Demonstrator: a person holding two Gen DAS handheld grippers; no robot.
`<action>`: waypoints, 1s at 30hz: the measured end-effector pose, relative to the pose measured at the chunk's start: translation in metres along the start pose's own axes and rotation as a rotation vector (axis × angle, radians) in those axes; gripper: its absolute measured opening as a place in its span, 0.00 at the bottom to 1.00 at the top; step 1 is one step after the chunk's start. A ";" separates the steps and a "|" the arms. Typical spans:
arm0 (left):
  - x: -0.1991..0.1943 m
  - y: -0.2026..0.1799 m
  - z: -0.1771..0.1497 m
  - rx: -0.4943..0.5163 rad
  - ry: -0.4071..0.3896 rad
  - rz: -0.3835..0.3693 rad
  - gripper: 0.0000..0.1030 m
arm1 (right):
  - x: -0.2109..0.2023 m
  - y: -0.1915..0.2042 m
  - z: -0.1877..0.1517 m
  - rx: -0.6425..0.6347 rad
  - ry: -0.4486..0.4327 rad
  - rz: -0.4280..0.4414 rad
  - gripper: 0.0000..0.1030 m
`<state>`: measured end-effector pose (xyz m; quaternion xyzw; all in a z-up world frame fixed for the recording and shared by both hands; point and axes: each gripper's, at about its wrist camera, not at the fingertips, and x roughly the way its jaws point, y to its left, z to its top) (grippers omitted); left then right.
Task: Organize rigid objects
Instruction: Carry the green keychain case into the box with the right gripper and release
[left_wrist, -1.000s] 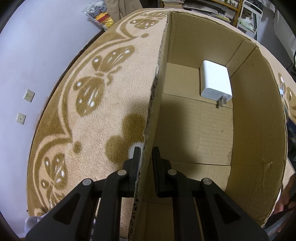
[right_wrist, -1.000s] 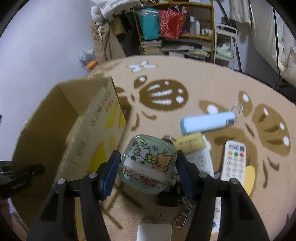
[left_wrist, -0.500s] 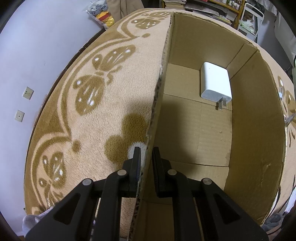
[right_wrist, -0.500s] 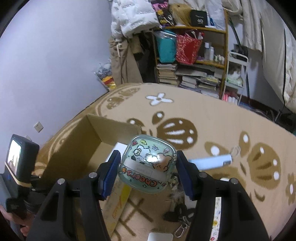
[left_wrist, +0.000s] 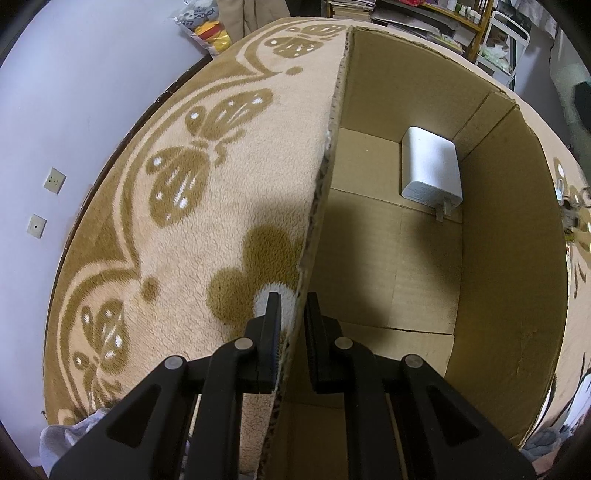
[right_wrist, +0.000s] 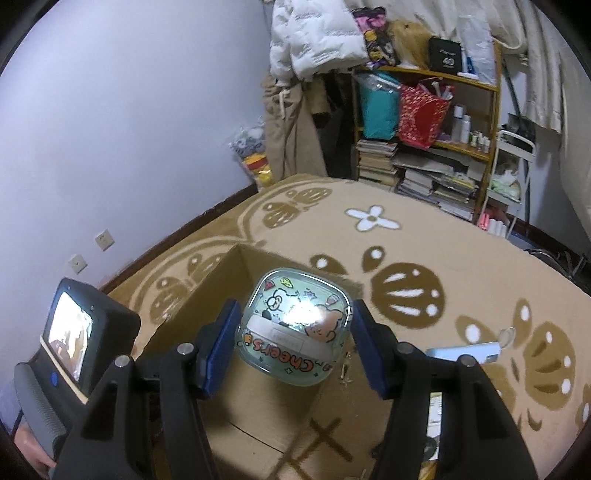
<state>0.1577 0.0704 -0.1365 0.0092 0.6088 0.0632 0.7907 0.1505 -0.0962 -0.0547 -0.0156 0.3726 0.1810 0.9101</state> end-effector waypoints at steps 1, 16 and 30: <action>0.000 0.000 0.000 -0.001 0.001 0.001 0.11 | 0.006 0.001 -0.001 0.001 0.016 0.003 0.63; 0.000 -0.001 -0.001 -0.004 0.004 -0.004 0.11 | 0.045 -0.002 -0.016 0.027 0.107 -0.008 0.63; -0.001 0.000 -0.001 -0.008 0.005 -0.013 0.11 | 0.047 0.002 -0.016 0.001 0.113 -0.013 0.63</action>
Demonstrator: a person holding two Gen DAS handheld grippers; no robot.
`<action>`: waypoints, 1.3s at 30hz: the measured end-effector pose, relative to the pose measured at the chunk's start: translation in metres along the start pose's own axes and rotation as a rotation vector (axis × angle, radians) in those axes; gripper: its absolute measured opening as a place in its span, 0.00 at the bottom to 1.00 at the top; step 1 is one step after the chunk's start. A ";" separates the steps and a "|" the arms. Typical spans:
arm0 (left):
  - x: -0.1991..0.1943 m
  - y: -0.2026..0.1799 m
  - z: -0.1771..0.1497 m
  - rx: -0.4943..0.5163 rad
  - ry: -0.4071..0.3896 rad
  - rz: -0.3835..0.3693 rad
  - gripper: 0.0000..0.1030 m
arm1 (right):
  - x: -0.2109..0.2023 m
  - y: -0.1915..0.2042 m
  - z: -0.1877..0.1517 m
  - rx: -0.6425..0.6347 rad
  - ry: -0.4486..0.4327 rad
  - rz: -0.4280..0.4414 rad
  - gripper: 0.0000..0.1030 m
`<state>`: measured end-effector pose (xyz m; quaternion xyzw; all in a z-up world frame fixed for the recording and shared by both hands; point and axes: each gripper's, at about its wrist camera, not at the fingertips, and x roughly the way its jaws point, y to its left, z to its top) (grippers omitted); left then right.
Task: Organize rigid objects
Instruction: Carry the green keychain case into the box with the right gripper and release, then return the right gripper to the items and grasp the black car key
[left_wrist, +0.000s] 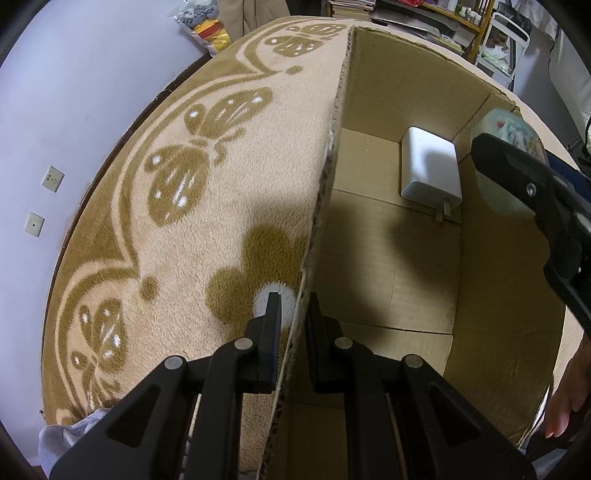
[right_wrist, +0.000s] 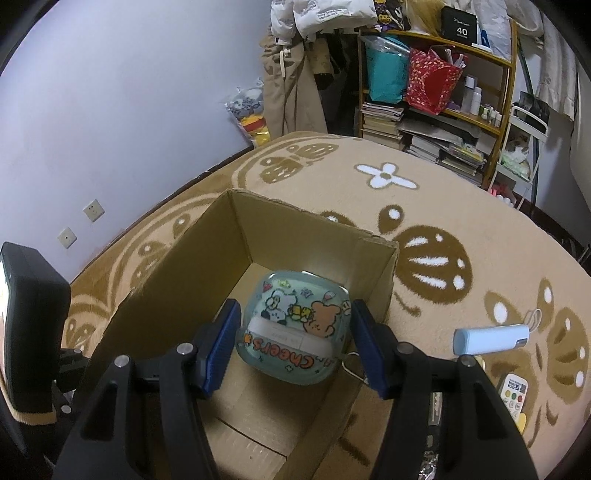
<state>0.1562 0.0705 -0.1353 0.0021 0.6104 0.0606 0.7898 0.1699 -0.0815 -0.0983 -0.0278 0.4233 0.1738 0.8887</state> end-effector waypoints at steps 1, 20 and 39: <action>0.000 0.001 0.000 0.000 0.000 0.000 0.11 | -0.003 0.000 0.000 0.000 -0.011 0.008 0.63; -0.004 0.000 -0.001 0.000 -0.005 0.008 0.11 | -0.032 -0.044 -0.014 0.138 0.000 -0.026 0.90; -0.003 0.001 0.000 -0.002 -0.002 0.008 0.11 | -0.029 -0.102 -0.081 0.265 0.151 -0.075 0.89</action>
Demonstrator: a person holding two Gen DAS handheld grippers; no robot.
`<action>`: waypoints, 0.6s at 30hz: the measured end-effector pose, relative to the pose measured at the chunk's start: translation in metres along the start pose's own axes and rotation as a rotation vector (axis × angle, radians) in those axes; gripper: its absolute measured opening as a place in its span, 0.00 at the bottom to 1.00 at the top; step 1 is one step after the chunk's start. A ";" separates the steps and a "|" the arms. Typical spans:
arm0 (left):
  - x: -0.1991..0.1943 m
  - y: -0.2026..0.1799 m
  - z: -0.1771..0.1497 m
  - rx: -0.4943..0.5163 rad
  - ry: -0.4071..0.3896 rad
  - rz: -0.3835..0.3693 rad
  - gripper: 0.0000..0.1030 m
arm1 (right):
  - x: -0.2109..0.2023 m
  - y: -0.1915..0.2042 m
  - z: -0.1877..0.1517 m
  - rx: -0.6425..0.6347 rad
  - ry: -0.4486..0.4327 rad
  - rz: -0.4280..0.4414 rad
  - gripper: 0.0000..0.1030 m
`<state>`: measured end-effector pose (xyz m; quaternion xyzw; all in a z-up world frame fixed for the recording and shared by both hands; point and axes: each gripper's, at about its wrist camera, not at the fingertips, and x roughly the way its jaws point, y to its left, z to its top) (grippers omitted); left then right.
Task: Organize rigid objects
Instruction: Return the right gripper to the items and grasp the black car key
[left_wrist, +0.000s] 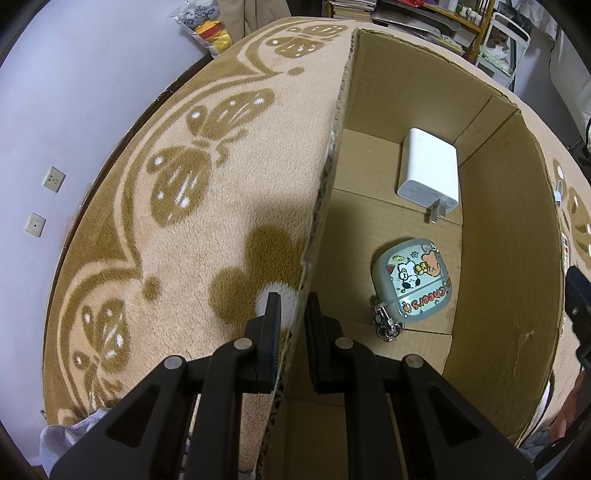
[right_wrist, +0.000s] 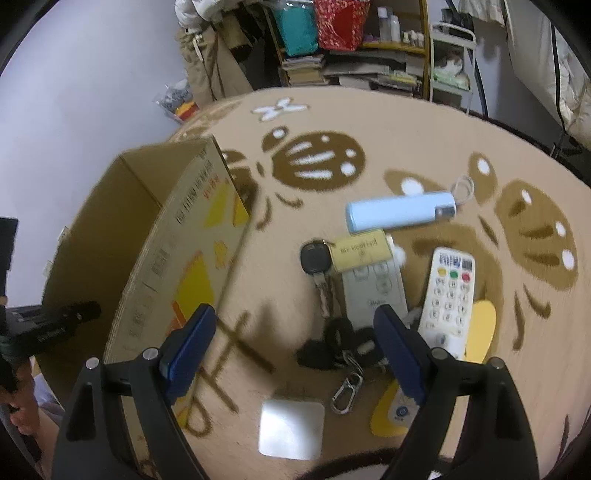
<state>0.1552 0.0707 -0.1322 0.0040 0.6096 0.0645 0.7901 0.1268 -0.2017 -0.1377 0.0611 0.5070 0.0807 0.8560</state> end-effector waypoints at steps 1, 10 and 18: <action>0.000 0.000 0.000 0.000 0.000 0.000 0.11 | 0.002 -0.001 -0.002 0.001 0.011 -0.002 0.89; 0.000 0.000 0.000 0.000 0.000 0.000 0.11 | 0.022 -0.017 -0.009 0.069 0.122 -0.011 0.89; 0.000 0.000 0.000 -0.002 0.002 0.002 0.11 | 0.027 -0.025 -0.008 0.109 0.152 -0.012 0.79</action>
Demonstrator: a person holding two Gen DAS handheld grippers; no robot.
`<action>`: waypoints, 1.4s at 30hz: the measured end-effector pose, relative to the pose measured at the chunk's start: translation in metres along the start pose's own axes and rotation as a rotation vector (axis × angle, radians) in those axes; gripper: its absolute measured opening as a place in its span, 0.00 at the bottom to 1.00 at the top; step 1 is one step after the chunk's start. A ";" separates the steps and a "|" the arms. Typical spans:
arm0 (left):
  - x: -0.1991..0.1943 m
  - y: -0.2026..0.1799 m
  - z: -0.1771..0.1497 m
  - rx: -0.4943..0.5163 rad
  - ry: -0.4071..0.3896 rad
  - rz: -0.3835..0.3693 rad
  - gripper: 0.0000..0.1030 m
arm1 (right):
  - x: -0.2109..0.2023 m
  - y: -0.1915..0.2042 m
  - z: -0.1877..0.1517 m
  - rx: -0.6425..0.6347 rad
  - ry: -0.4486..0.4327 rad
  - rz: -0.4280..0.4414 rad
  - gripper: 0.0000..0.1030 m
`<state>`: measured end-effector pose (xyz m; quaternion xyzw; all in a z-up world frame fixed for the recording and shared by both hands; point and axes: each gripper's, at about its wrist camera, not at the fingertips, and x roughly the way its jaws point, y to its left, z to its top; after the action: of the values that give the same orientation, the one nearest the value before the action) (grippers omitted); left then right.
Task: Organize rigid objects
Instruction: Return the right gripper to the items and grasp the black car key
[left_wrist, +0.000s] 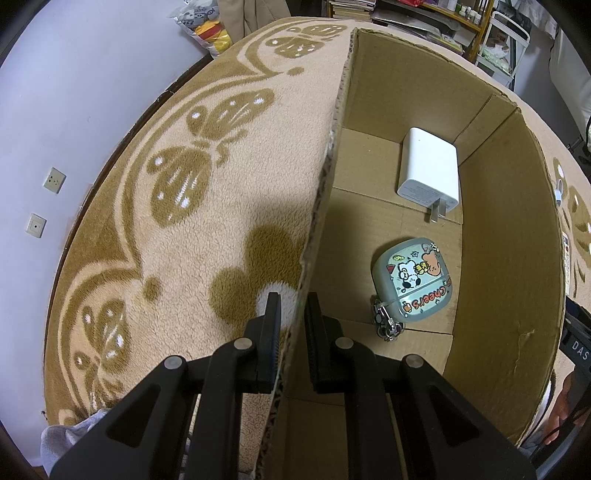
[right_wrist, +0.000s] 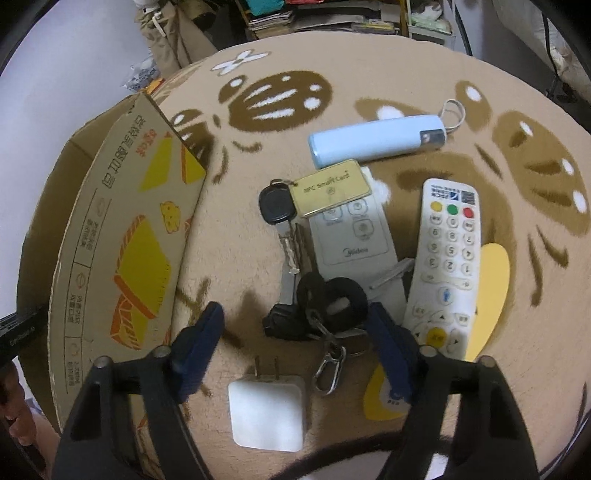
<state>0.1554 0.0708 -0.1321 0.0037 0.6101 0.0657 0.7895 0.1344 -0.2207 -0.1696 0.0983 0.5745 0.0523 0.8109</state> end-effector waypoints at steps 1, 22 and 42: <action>0.000 0.000 0.000 0.000 0.000 0.000 0.11 | 0.000 0.000 0.000 -0.003 0.004 0.002 0.79; 0.000 0.000 0.000 -0.004 0.002 0.000 0.12 | 0.017 0.010 0.004 0.029 0.053 0.104 0.47; 0.001 0.005 -0.001 0.004 0.004 0.000 0.11 | 0.027 0.028 -0.012 -0.074 -0.020 -0.017 0.31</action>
<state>0.1547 0.0754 -0.1328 0.0050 0.6117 0.0645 0.7885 0.1331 -0.1871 -0.1926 0.0638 0.5647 0.0655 0.8202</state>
